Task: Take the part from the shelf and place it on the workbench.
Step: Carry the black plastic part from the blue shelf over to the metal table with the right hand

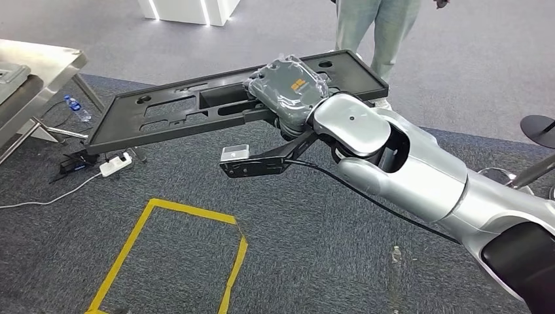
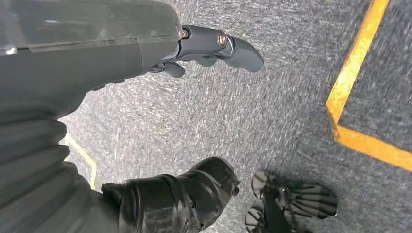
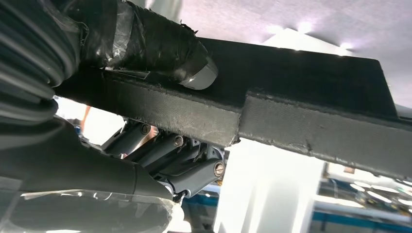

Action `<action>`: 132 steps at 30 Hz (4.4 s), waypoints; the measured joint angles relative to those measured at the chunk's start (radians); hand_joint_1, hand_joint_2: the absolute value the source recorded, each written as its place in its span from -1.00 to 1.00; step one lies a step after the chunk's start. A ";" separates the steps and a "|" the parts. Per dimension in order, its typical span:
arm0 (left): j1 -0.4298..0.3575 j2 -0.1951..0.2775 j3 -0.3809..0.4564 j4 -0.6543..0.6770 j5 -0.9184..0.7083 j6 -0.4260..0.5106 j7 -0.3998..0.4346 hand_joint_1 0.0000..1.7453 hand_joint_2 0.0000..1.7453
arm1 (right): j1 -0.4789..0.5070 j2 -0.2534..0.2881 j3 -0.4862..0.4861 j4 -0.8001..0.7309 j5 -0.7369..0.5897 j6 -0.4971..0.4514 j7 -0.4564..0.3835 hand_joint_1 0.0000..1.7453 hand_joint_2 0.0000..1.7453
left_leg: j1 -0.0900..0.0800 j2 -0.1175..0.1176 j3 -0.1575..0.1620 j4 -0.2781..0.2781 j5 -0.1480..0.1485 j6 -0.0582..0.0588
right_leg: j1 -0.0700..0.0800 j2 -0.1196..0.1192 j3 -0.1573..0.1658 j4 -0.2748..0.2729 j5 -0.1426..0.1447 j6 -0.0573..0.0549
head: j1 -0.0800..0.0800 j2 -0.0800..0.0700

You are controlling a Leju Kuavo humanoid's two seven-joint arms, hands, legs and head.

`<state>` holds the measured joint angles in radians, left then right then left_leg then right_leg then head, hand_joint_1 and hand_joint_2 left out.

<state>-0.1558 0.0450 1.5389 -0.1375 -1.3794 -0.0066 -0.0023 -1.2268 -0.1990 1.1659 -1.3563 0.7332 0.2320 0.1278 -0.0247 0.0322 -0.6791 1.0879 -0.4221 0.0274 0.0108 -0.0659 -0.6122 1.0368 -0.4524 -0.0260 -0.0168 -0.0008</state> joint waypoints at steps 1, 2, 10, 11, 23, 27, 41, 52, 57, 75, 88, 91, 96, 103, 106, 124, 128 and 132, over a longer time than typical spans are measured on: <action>-0.002 0.005 0.000 0.000 0.000 -0.001 -0.001 -1.00 1.00 | -0.001 0.003 0.000 0.005 0.000 -0.003 -0.003 1.00 1.00 | -0.012 0.017 0.024 -0.045 0.008 0.011 | 0.001 -0.009 0.002 -0.003 0.000 0.000 | 0.000 0.000; -0.003 0.009 0.000 -0.001 0.000 -0.002 -0.002 -1.00 1.00 | -0.002 0.006 0.000 0.010 0.000 -0.006 -0.004 1.00 1.00 | -0.022 0.029 0.036 -0.068 0.007 0.019 | 0.002 -0.019 0.003 -0.007 0.001 0.001 | 0.000 0.000; -0.007 0.018 0.000 -0.003 0.000 -0.013 -0.004 -1.00 1.00 | -0.007 0.022 0.004 0.041 0.002 -0.020 -0.014 1.00 1.00 | 0.004 -0.041 0.062 -0.126 0.035 0.030 | -0.012 0.063 -0.101 0.212 -0.101 0.034 | 0.003 0.000; -0.007 0.017 0.000 -0.003 0.000 -0.014 -0.003 -1.00 1.00 | -0.006 0.022 0.006 0.046 0.002 -0.020 -0.015 1.00 1.00 | 0.008 -0.053 0.060 -0.121 0.034 0.027 | -0.016 0.065 -0.120 0.245 -0.104 0.040 | 0.002 0.000; 0.004 0.019 0.000 -0.004 0.000 -0.012 0.002 -1.00 1.00 | -0.006 0.035 0.011 0.066 0.004 -0.021 -0.015 1.00 1.00 | 0.037 -0.070 -0.042 0.043 -0.040 -0.039 | -0.037 0.082 -0.024 0.029 0.002 0.024 | -0.006 0.000; 0.000 0.015 0.000 -0.004 0.000 -0.013 0.002 -1.00 1.00 | -0.005 0.037 0.011 0.070 0.004 -0.021 -0.016 1.00 1.00 | 0.037 -0.039 -0.119 0.222 -0.103 -0.039 | -0.025 0.035 -0.024 0.026 0.002 0.017 | -0.013 0.000; -0.004 0.015 0.000 -0.004 0.001 -0.014 0.008 -1.00 1.00 | -0.005 0.051 0.011 0.081 0.009 -0.023 -0.018 1.00 1.00 | 0.015 -0.050 0.062 -0.099 0.011 0.017 | -0.020 0.063 -0.122 0.247 -0.109 0.039 | -0.011 0.000; 0.006 0.018 0.000 -0.004 -0.006 -0.011 0.012 -1.00 1.00 | 0.007 0.054 0.011 0.085 0.009 -0.022 -0.012 1.00 1.00 | 0.029 -0.124 0.015 -0.026 -0.022 -0.031 | -0.034 0.095 -0.030 0.030 0.008 0.024 | -0.017 0.000; 0.001 0.014 0.000 -0.003 -0.020 -0.015 0.008 -1.00 1.00 | 0.010 0.057 0.011 0.089 0.012 -0.021 -0.012 1.00 1.00 | 0.036 -0.039 -0.105 0.208 -0.115 -0.051 | -0.032 0.040 -0.023 0.019 0.008 0.012 | -0.030 0.000; 0.000 0.005 0.000 -0.003 -0.019 -0.017 0.008 -1.00 1.00 | 0.015 0.059 0.011 0.098 0.014 -0.018 -0.012 1.00 1.00 | 0.021 -0.091 0.061 -0.086 0.007 0.006 | -0.027 0.072 -0.114 0.200 -0.044 0.051 | -0.024 0.000; 0.004 0.002 0.000 -0.003 -0.020 -0.011 0.014 -1.00 1.00 | 0.005 0.067 0.012 0.102 -0.001 -0.018 -0.015 1.00 1.00 | 0.032 -0.057 -0.067 0.135 -0.096 -0.052 | -0.043 0.081 -0.028 0.027 0.005 0.020 | -0.046 0.000; 0.002 0.002 0.000 -0.003 -0.019 -0.006 0.017 -1.00 1.00 | 0.009 0.067 0.012 0.103 -0.006 -0.022 -0.017 1.00 1.00 | 0.039 -0.037 -0.108 0.201 -0.093 -0.058 | -0.043 0.063 -0.024 0.027 0.000 0.020 | -0.047 0.000; 0.002 0.005 0.000 -0.003 -0.013 0.012 0.018 -1.00 1.00 | 0.007 0.067 0.012 0.103 -0.004 -0.029 -0.015 1.00 1.00 | 0.029 -0.030 0.023 -0.056 0.007 -0.039 | -0.040 0.051 -0.009 0.015 -0.005 0.036 | -0.046 0.000; 0.003 0.004 0.000 -0.003 -0.031 0.019 -0.001 -1.00 1.00 | -0.004 0.066 0.012 0.109 -0.002 -0.026 -0.014 1.00 1.00 | 0.030 -0.033 0.062 -0.101 0.015 -0.001 | -0.031 0.060 -0.081 0.171 -0.086 0.056 | -0.035 0.000; 0.002 0.004 0.000 -0.003 -0.031 0.018 -0.001 -1.00 1.00 | -0.009 0.066 0.012 0.120 -0.004 -0.020 -0.017 1.00 1.00 | 0.025 -0.039 0.063 -0.093 0.007 0.005 | -0.027 0.064 -0.145 0.263 -0.089 0.050 | -0.034 0.000; 0.005 0.003 0.000 -0.003 -0.037 0.071 0.011 -1.00 1.00 | -0.169 0.086 0.012 0.267 -0.076 0.100 -0.026 1.00 1.00 | 0.041 -0.037 -0.003 0.036 -0.032 -0.060 | -0.033 0.061 -0.020 -0.006 0.029 0.013 | -0.043 0.000; 0.005 0.002 0.000 -0.003 -0.036 0.083 0.021 -1.00 1.00 | -0.215 0.085 0.013 0.331 -0.083 0.098 -0.026 1.00 1.00 | 0.027 -0.038 0.059 -0.083 -0.003 -0.036 | -0.031 0.061 -0.016 -0.014 0.031 0.035 | -0.042 0.000; 0.005 0.002 0.000 -0.003 -0.042 0.092 0.024 -1.00 1.00 | -0.223 0.084 0.014 0.369 -0.086 0.091 -0.022 1.00 1.00 | 0.035 -0.036 0.078 -0.110 0.009 -0.009 | -0.029 0.063 -0.045 0.052 -0.012 0.050 | -0.035 0.000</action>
<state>-0.1503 0.0465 1.5389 -0.1408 -1.4214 0.0858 0.0217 -1.4495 -0.1154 1.1801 -0.9873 0.6475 0.3226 0.1054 0.0098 -0.0039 -0.6014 0.9774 -0.4129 0.0179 -0.0183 -0.0024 -0.6577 1.0887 -0.4648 0.0238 -0.0519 -0.0006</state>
